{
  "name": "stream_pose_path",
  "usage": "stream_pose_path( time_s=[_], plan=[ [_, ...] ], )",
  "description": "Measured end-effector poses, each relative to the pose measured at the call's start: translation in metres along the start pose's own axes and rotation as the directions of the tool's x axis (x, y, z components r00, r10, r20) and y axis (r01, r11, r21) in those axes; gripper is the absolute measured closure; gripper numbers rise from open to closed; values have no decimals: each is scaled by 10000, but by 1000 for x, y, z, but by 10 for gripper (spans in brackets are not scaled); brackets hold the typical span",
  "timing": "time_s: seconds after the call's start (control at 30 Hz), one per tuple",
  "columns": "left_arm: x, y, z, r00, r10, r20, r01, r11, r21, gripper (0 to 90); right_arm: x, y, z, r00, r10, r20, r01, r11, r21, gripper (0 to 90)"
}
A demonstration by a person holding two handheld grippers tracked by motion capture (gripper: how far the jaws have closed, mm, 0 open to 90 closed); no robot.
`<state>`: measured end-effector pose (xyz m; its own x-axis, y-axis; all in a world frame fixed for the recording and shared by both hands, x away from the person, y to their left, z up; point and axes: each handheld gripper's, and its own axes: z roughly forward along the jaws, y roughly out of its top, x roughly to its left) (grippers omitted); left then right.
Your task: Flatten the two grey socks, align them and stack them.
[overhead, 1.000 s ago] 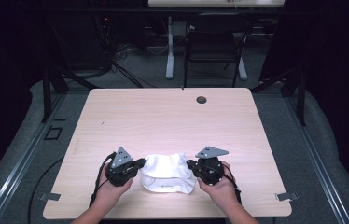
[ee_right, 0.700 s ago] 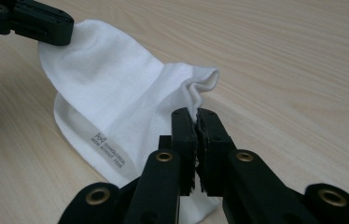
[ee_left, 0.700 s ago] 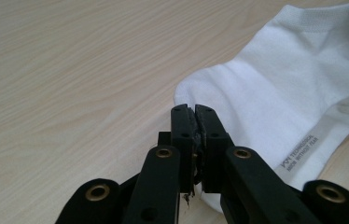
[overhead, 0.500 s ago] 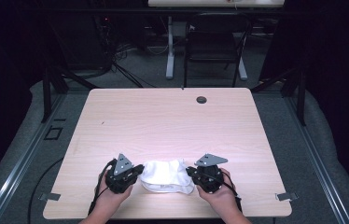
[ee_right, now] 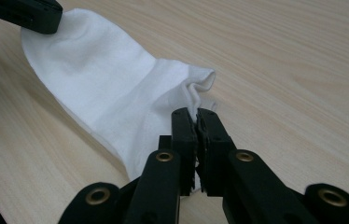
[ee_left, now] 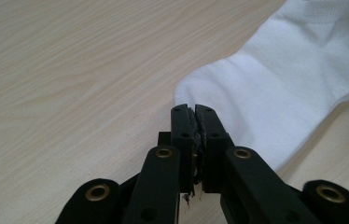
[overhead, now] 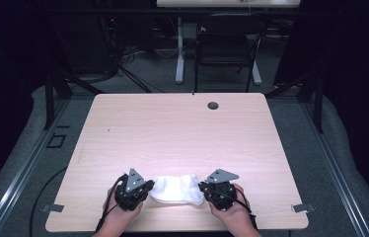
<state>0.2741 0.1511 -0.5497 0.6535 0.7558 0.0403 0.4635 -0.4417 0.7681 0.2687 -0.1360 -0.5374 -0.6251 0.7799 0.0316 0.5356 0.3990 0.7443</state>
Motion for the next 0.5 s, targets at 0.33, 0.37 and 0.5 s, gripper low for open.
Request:
stream_pose_path(
  time_s=[0.33, 0.37, 0.5],
  plan=[
    [-2, -4, 7, 9999, -45, 101, 43, 9999, 144, 870, -5, -4, 3, 9998, 133, 121, -134, 9999, 58, 865],
    [-2, -4, 8, 9999, -3, 107, 2, 9998, 180, 870, -6, -4, 3, 9998, 143, 107, -145, 9998, 110, 865],
    [-2, -5, 10, 9999, 15, 166, -19, 9997, 228, 869, -8, -6, 4, 9998, 219, 40, -219, 9995, 206, 865]
  ],
)
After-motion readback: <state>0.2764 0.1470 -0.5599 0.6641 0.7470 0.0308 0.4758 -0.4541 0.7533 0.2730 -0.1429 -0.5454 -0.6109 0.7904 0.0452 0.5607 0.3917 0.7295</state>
